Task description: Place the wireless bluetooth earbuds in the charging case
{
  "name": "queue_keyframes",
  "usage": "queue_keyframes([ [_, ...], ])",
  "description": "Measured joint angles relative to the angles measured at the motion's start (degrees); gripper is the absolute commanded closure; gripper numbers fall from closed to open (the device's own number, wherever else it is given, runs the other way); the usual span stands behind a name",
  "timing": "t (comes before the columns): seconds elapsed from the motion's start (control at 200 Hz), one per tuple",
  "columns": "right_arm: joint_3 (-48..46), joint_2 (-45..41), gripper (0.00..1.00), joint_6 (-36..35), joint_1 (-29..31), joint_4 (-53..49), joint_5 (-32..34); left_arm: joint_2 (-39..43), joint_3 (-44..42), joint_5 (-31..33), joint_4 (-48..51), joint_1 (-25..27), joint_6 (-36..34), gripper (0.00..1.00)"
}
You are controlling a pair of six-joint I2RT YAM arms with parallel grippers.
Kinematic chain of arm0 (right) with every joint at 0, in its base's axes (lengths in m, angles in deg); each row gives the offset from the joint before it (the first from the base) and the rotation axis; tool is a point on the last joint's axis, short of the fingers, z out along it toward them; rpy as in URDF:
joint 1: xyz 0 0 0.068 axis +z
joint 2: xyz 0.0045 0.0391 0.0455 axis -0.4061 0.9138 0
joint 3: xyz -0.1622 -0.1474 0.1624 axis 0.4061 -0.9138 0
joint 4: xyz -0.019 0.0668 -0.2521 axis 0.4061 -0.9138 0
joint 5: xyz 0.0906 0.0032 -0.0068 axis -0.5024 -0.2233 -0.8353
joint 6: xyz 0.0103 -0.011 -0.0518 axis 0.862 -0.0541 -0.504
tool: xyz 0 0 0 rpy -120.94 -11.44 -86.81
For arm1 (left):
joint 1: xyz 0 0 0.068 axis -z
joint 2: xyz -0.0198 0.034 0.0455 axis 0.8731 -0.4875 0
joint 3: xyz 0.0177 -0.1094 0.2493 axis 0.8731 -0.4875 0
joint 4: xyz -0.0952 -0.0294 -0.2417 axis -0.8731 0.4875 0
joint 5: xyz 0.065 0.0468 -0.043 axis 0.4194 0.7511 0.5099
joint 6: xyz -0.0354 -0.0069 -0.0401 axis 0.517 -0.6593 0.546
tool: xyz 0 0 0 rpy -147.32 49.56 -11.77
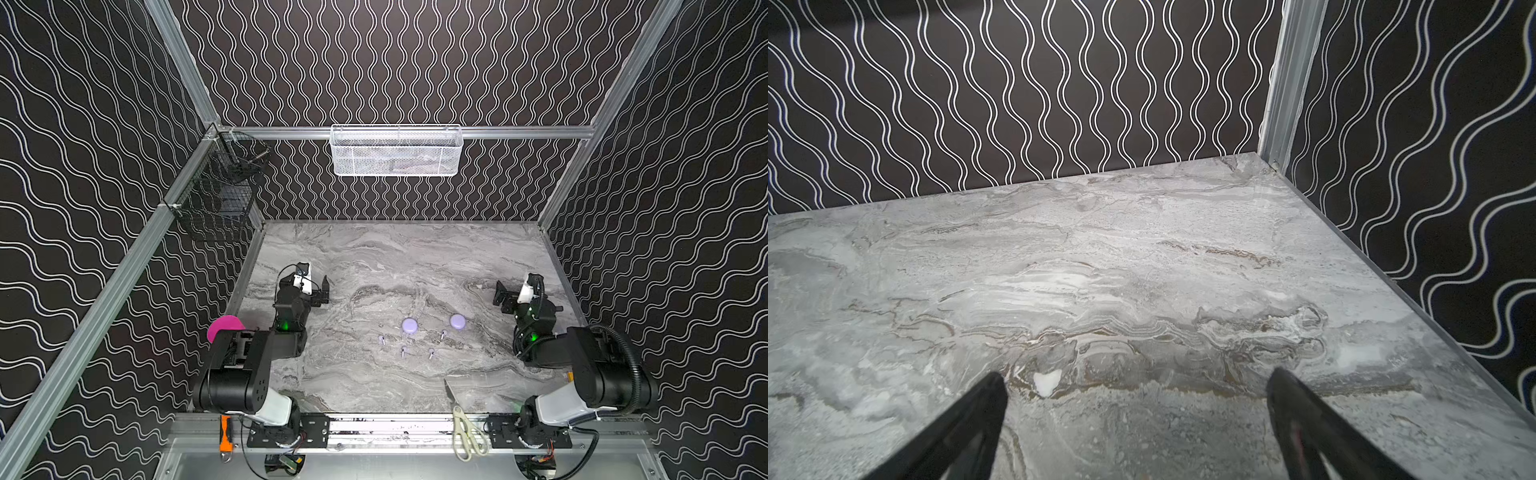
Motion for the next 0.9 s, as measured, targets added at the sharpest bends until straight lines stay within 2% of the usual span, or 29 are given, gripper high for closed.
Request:
queue_keyframes([
  [0.265, 0.00, 0.00, 0.00, 0.00, 0.00, 0.00, 0.20, 0.00, 0.00, -0.13, 0.13, -0.07, 0.00, 0.01],
  [0.901, -0.02, 0.02, 0.00, 0.00, 0.00, -0.02, 0.22, 0.02, -2.29, -6.51, -2.95, -2.64, 1.29, 0.01],
])
